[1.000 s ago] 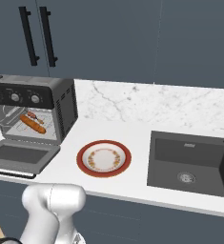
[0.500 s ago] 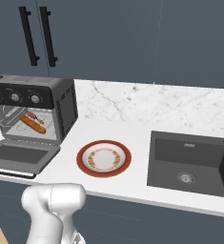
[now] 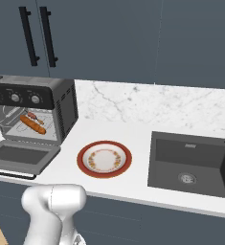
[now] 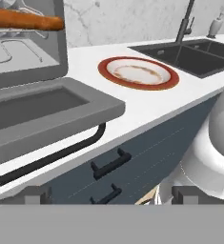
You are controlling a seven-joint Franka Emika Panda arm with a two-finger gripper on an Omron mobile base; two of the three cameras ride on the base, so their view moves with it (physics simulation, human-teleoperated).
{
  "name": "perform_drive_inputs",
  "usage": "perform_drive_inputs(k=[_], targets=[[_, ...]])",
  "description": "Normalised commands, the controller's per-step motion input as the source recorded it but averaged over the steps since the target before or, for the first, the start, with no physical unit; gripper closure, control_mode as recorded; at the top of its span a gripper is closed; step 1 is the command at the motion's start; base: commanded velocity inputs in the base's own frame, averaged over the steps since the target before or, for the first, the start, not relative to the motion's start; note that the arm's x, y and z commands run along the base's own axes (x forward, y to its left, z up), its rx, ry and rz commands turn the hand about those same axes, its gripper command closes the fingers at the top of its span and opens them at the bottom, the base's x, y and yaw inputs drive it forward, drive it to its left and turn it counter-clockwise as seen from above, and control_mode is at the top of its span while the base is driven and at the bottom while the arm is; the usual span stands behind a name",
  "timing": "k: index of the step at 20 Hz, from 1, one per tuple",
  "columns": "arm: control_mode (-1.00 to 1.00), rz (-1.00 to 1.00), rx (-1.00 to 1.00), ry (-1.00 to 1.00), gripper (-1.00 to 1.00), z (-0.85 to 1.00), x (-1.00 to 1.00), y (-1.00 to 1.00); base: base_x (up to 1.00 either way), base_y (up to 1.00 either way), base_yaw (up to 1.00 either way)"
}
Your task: Pick up the kebab skewer and baguette bread, and place them inside the toaster oven. Close the toaster oven door and start by setting the timer.
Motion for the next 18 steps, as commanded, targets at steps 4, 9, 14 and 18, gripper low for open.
perform_drive_inputs(k=[4, 9, 14, 18], targets=[[-1.0, 0.0, -0.23, 0.02, -1.0, -0.16, -0.01, 0.58, 0.0, 0.0, 0.0], [-1.0, 0.0, -0.16, -0.11, -1.0, -0.17, 0.0, 0.63, 0.0, 0.0, 0.0], [-1.0, -0.03, -0.04, -0.25, -1.0, -0.03, 0.0, 0.43, 0.0, 0.0, 0.0], [-1.0, -0.09, 0.0, -0.32, -1.0, -0.08, 0.06, 0.23, 0.0, 0.0, 0.0]])
